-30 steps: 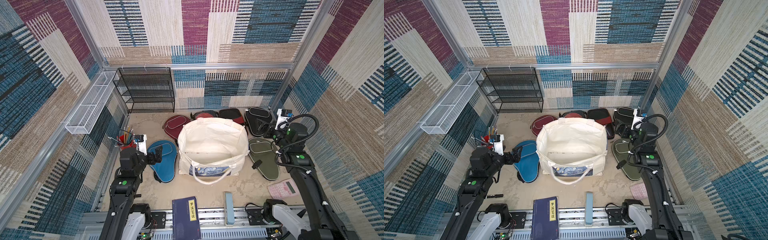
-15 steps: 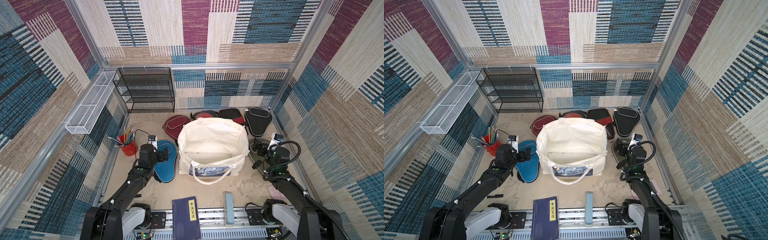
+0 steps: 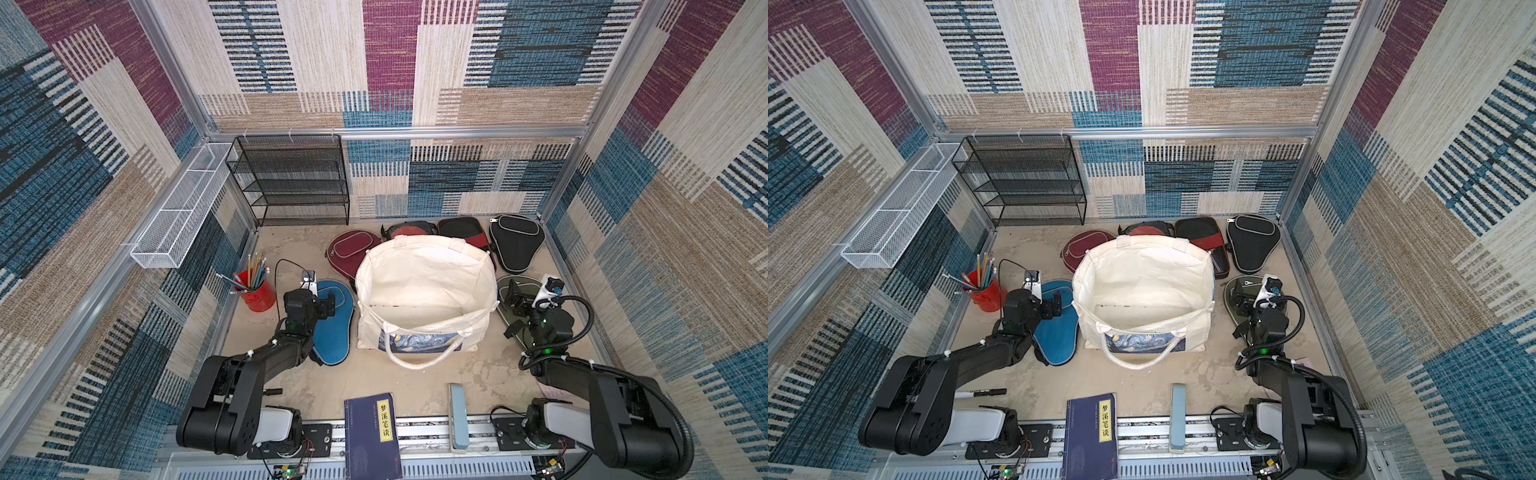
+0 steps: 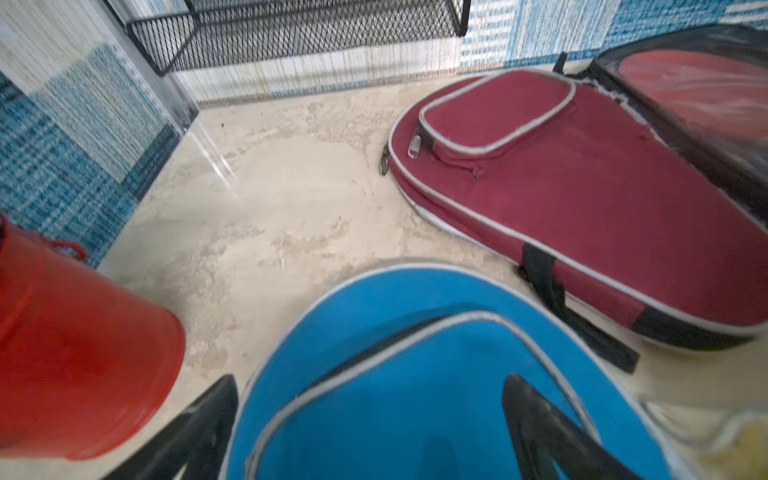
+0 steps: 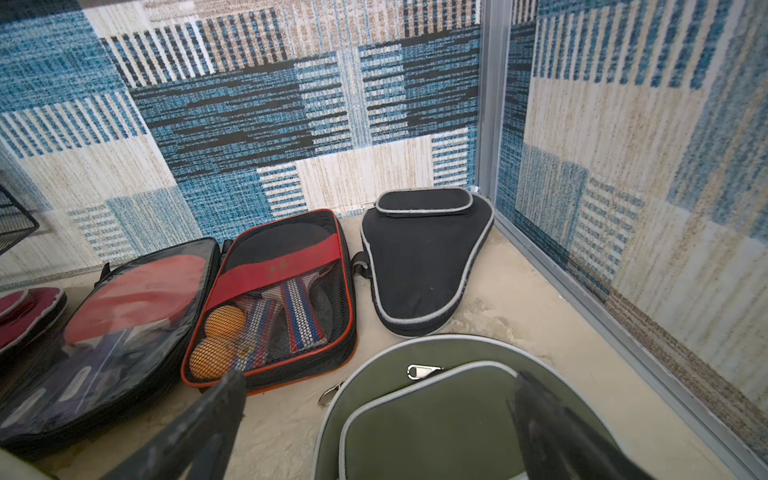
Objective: Remove the ping pong set from the canvas bag
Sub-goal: Reset both arms
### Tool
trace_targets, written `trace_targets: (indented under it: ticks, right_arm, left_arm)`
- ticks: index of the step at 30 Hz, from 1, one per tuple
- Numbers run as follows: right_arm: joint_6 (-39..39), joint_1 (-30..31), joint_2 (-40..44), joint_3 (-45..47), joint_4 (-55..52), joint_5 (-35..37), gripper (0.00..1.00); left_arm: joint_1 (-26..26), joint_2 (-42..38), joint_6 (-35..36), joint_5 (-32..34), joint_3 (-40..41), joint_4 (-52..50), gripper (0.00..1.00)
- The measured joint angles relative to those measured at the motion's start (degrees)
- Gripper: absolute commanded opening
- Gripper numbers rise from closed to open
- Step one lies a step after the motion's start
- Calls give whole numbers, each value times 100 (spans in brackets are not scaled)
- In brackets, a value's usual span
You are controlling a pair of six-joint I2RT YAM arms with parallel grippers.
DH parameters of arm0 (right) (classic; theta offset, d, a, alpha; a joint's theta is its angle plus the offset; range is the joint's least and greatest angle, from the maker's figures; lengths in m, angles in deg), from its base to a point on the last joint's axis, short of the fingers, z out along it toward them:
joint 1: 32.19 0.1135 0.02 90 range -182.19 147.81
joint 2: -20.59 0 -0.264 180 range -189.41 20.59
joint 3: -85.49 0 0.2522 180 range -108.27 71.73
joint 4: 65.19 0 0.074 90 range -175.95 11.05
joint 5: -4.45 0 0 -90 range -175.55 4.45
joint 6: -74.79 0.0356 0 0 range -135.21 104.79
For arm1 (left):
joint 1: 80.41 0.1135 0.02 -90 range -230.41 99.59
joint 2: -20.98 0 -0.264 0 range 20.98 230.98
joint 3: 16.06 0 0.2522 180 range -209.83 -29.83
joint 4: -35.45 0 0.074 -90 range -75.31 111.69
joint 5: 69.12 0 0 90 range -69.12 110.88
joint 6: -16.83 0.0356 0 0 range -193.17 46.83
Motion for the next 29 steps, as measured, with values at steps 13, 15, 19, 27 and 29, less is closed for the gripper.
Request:
trace_targets:
  ticks: [13,15,19,27,29]
  right_arm:
    - [-507,498,-1633,-280,1432,162,99]
    - [-531,501,-1631,-278,1462,164,99]
    - [-551,505,-1633,-278,1493,166,99]
    - [-595,505,-1659,-356,1488,96,99]
    - [-616,503,-1659,-358,1488,26,99]
  left_arm:
    - [831,774,-70,-627,-17,984,99]
    - [863,796,-114,-761,-83,970,99]
    - [885,809,-155,-822,-87,896,100]
    - [890,817,-179,-916,-87,857,99]
    - [896,817,-181,-918,-87,855,100]
